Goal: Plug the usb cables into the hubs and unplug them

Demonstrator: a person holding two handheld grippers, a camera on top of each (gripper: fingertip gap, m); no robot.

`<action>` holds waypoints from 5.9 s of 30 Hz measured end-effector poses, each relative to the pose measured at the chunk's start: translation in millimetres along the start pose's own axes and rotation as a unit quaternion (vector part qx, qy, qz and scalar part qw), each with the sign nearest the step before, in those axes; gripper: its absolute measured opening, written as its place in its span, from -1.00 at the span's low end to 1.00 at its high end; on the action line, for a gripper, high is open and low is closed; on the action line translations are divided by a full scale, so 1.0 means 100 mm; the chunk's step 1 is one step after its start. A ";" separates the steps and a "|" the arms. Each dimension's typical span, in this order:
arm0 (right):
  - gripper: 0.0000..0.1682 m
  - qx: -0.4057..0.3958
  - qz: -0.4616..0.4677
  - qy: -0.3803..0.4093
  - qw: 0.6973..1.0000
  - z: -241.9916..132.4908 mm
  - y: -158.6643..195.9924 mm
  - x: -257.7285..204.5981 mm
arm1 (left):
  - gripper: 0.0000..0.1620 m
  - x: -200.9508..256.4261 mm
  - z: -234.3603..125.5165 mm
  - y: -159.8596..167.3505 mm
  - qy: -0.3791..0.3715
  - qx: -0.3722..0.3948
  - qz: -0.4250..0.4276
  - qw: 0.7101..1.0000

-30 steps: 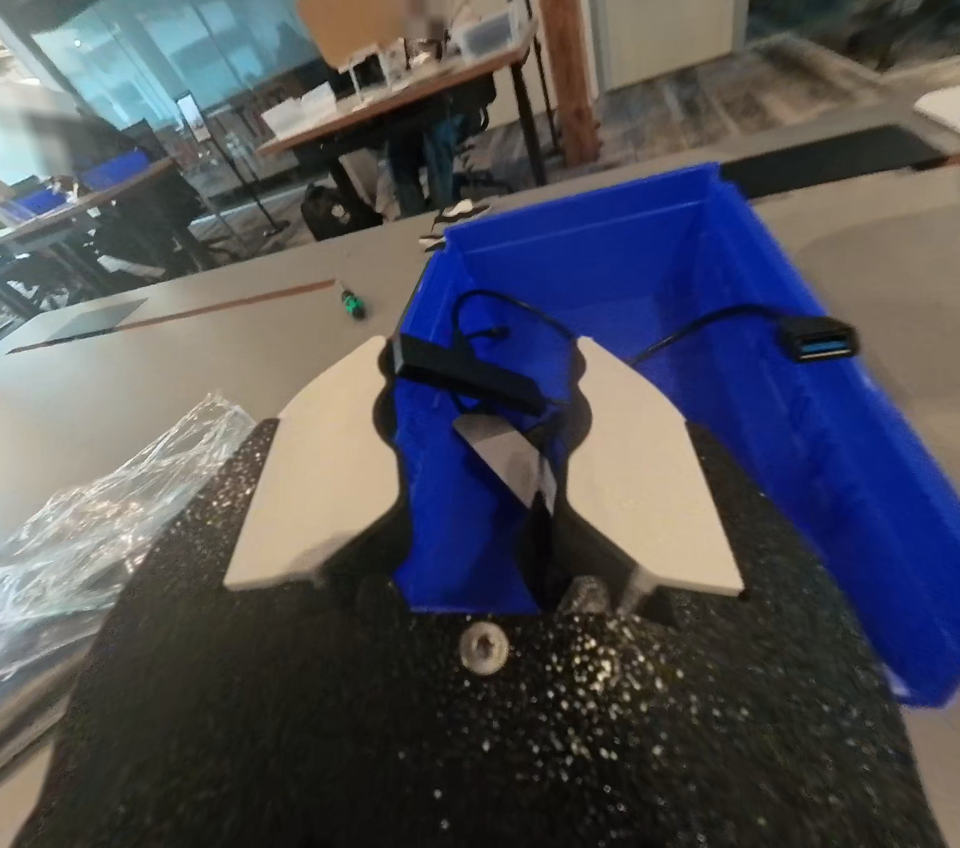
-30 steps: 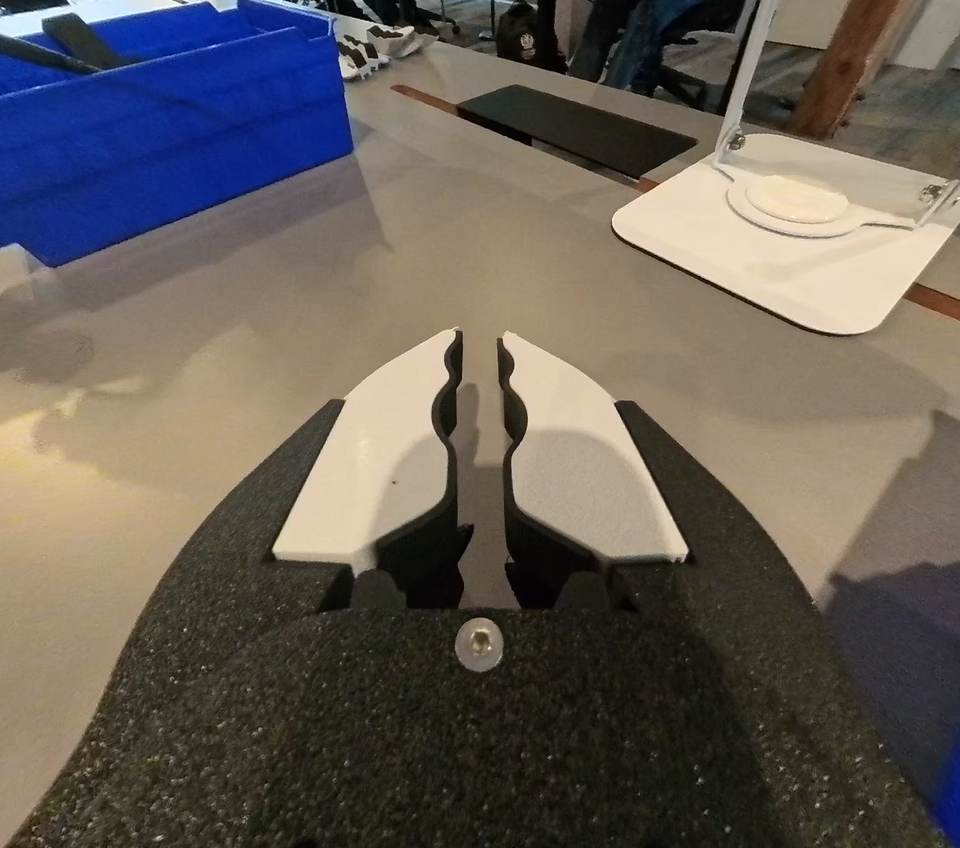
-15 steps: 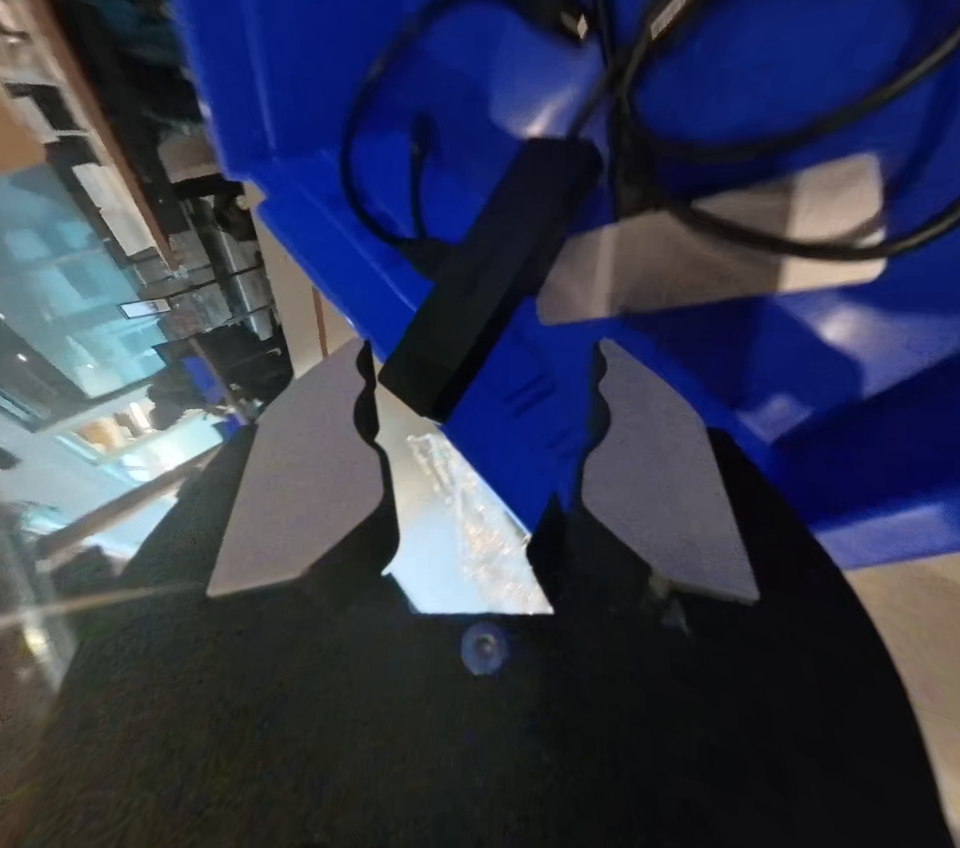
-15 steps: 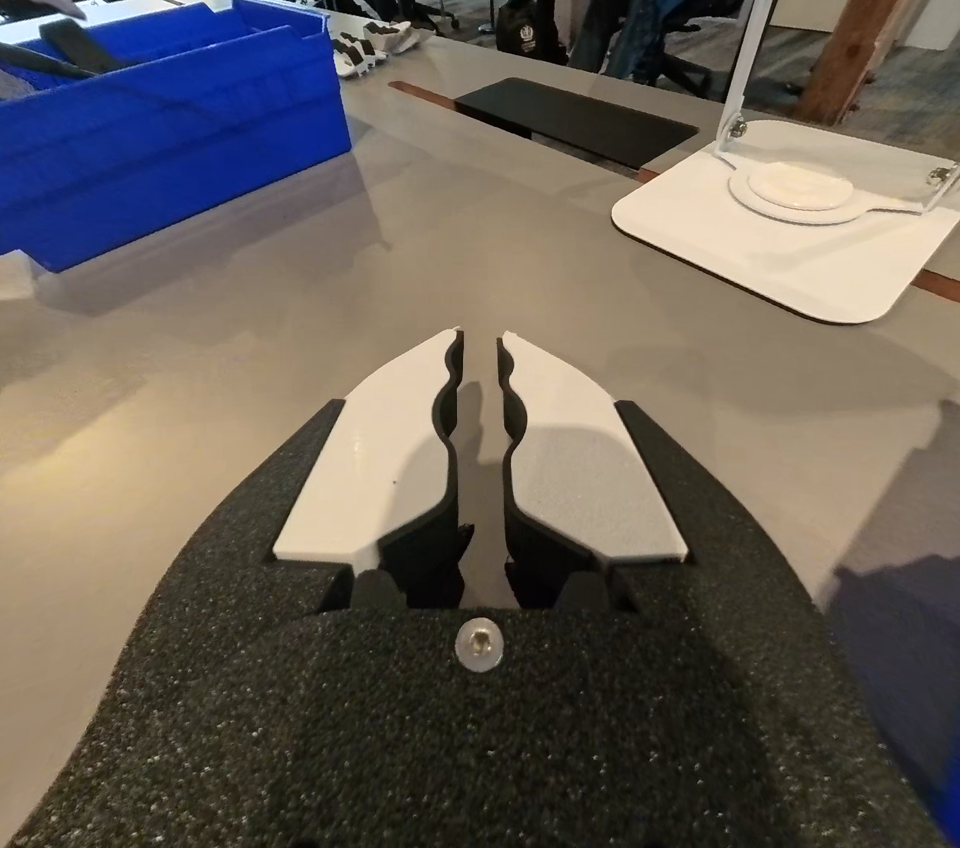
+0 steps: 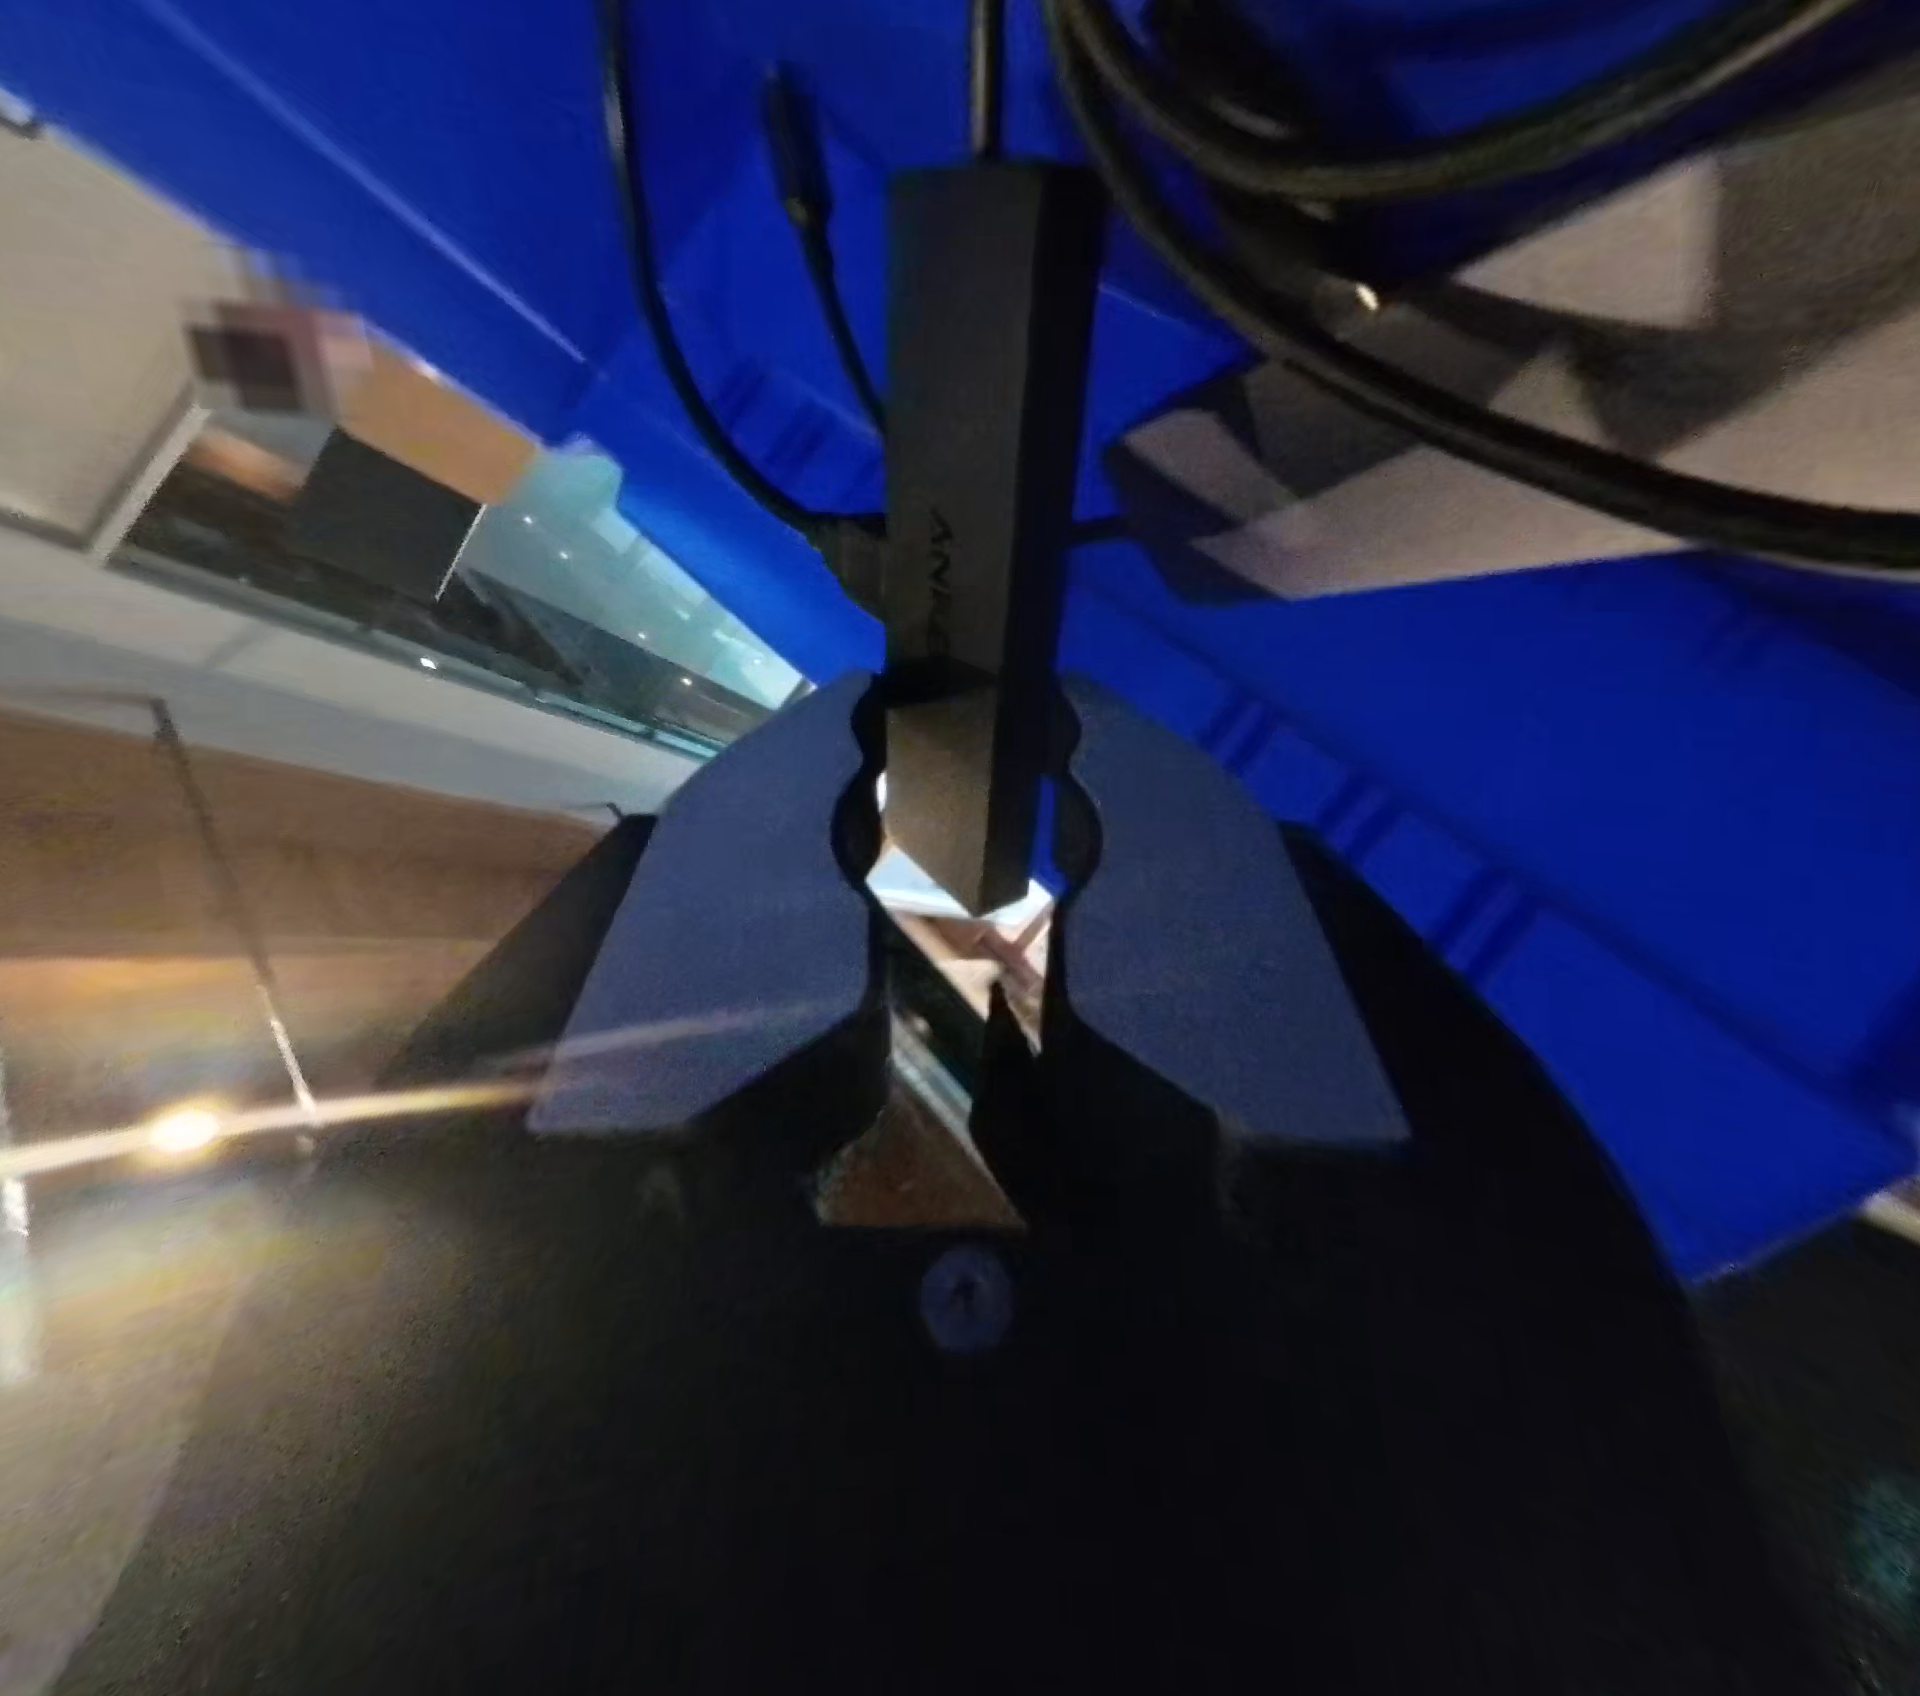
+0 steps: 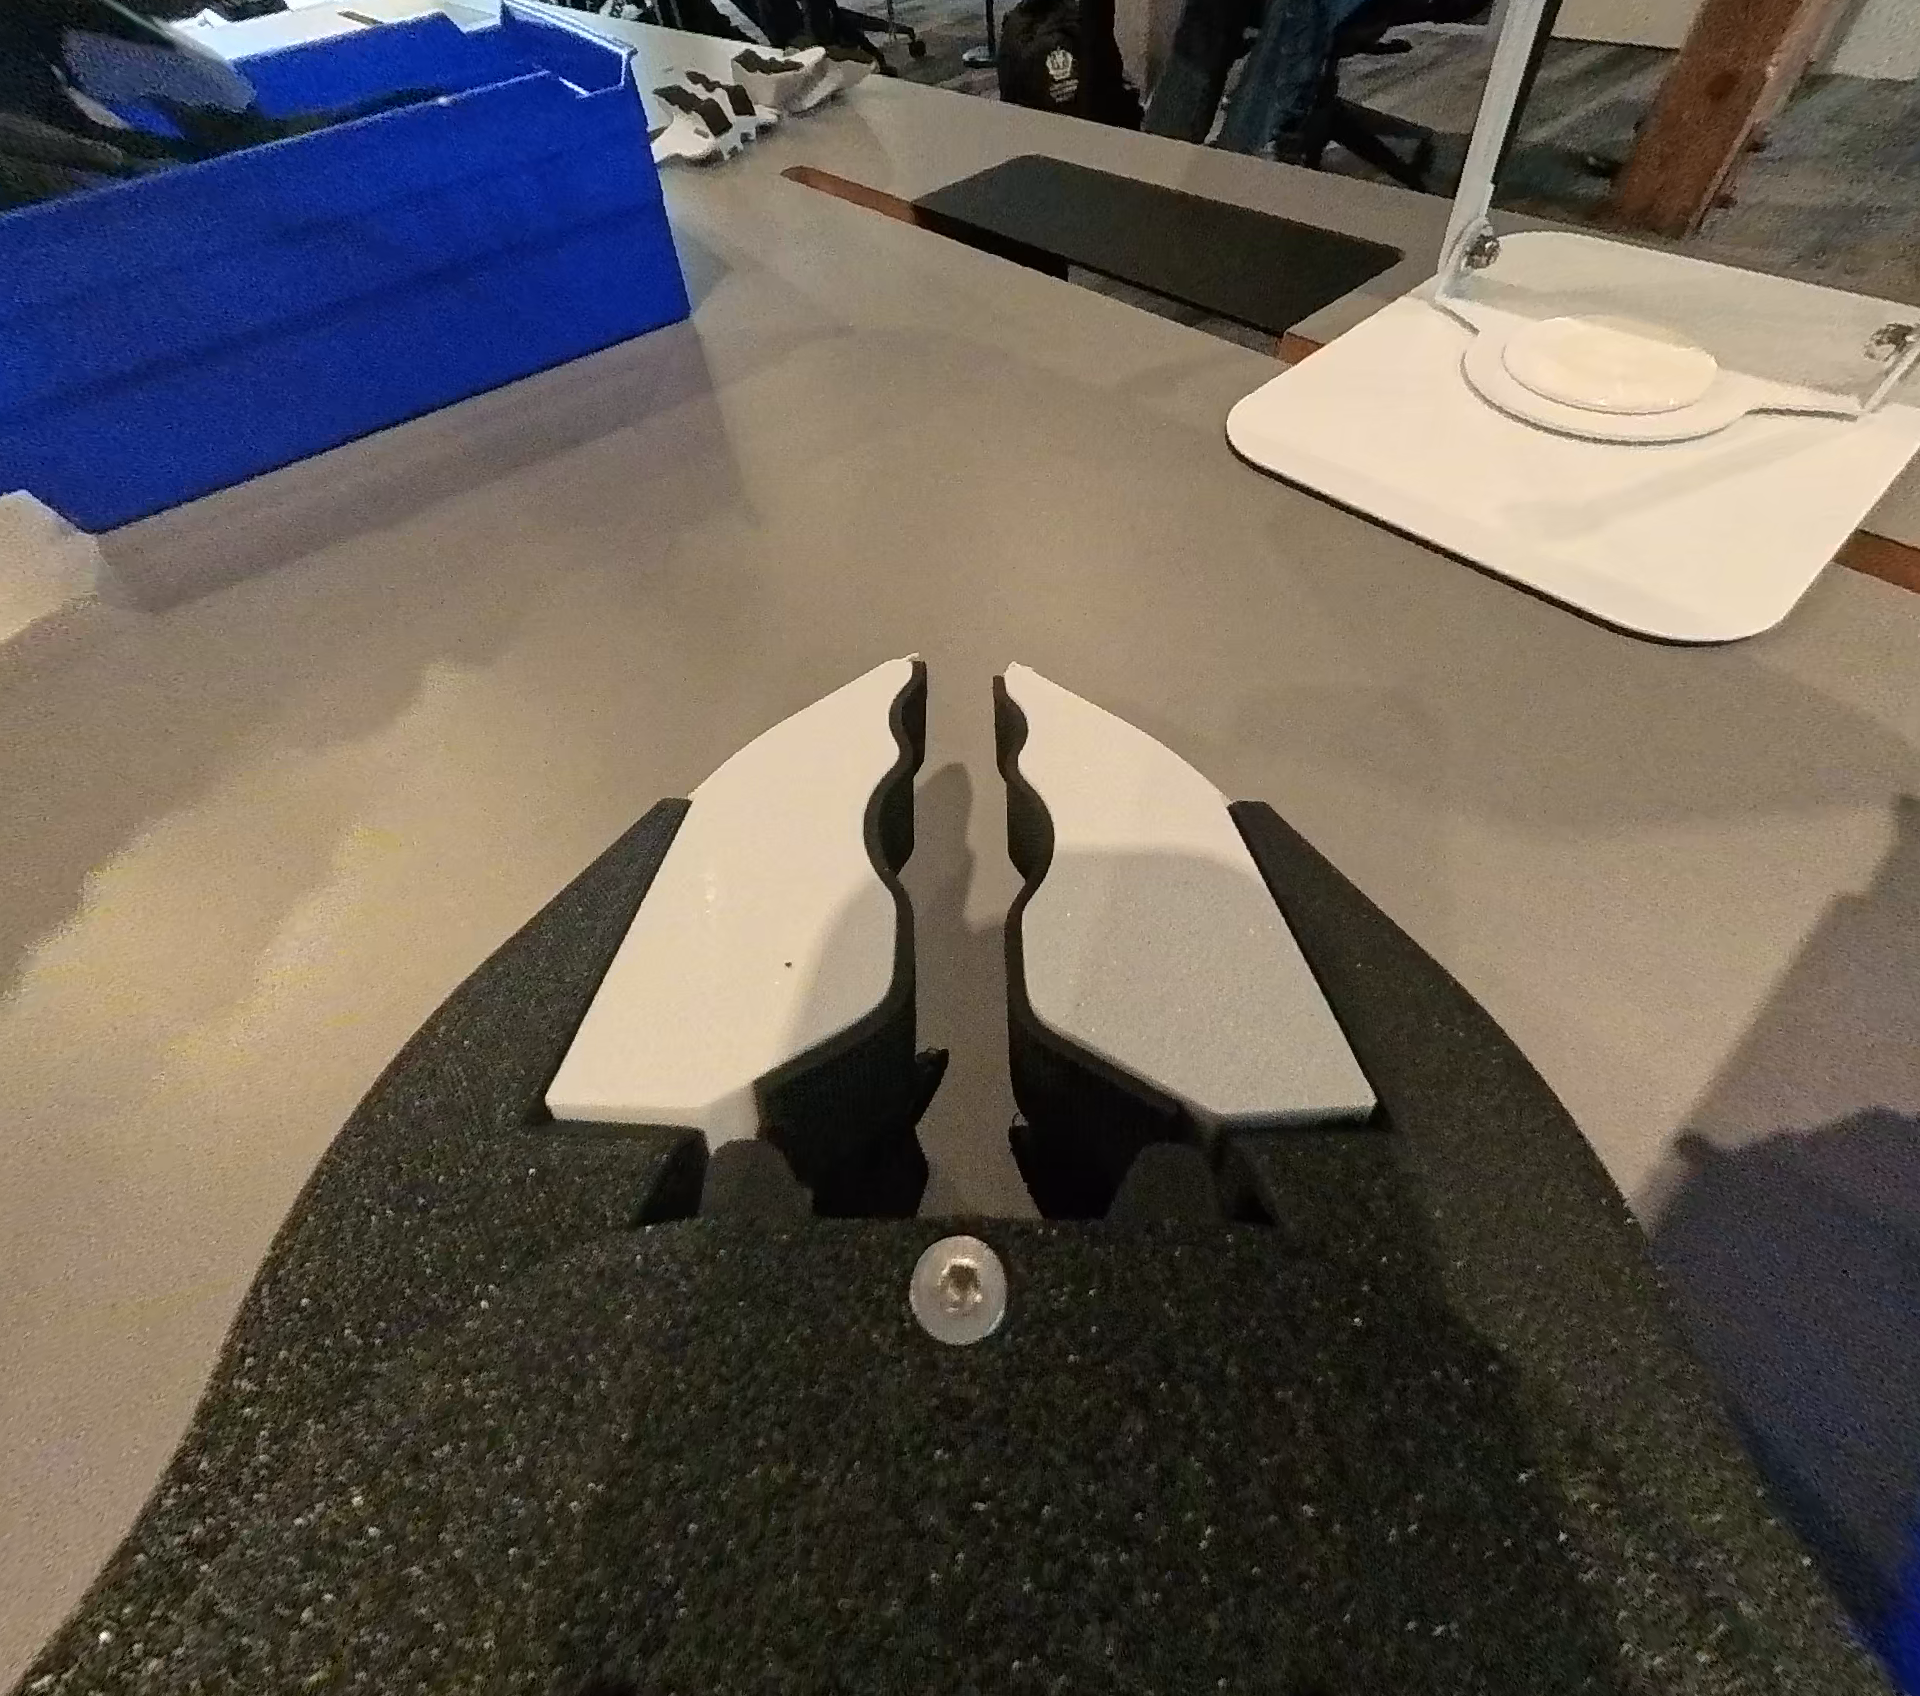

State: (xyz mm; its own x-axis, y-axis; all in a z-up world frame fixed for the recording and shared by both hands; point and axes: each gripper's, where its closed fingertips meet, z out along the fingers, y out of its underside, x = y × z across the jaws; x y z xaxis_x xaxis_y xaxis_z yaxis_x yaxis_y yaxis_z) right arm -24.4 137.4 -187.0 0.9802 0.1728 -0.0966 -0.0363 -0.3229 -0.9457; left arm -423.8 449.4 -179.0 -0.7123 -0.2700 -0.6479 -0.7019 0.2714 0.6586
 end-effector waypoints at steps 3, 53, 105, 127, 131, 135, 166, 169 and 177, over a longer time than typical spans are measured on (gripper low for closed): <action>-0.86 0.001 0.000 0.001 1.000 -0.01 0.00 0.00 | -0.68 -0.09 -0.05 0.02 -0.038 0.028 -0.071 0.996; -0.86 0.188 -0.030 0.224 0.956 -0.67 -0.59 0.50 | -0.88 -1.58 -2.64 -2.82 0.372 0.595 -0.614 0.362; -0.89 0.005 -0.092 -0.336 0.937 -0.36 -0.08 -1.19 | -0.87 -1.34 -3.42 -2.80 0.361 0.795 -0.385 0.299; -0.89 -0.003 -0.137 -0.332 0.933 -0.32 -0.04 -1.36 | -0.87 -1.19 -3.41 -2.68 0.347 0.800 -0.349 0.345; -0.90 0.014 -0.129 -0.334 0.934 -0.34 -0.10 -1.37 | -0.87 -1.22 -3.42 -2.65 0.338 0.807 -0.353 0.332; -0.89 0.001 -0.125 -0.364 0.923 -0.36 -0.05 -1.42 | -0.87 -1.17 -3.46 -2.66 0.355 0.811 -0.331 0.326; -0.90 0.009 -0.186 -0.303 0.935 -0.36 -0.09 -1.36 | -0.86 -1.22 -3.44 -2.64 0.267 0.809 -0.354 0.385; -0.90 0.003 -0.189 -0.307 0.933 -0.37 -0.08 -1.36 | -0.66 -1.28 -3.44 -2.68 0.289 0.801 -0.380 0.361; -0.90 0.016 -0.155 -0.363 0.918 -0.46 -0.12 -1.50 | -0.88 -1.21 -3.63 -2.58 0.288 0.836 -0.321 0.340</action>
State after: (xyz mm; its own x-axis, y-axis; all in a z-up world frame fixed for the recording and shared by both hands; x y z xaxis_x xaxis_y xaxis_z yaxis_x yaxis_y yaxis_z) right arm -162.4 72.4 -146.9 0.5558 0.8313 0.0087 0.2065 -0.1279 -0.9701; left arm -156.0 77.0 -132.0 -0.6313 -0.7742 0.0460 -0.0748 0.0018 -0.9972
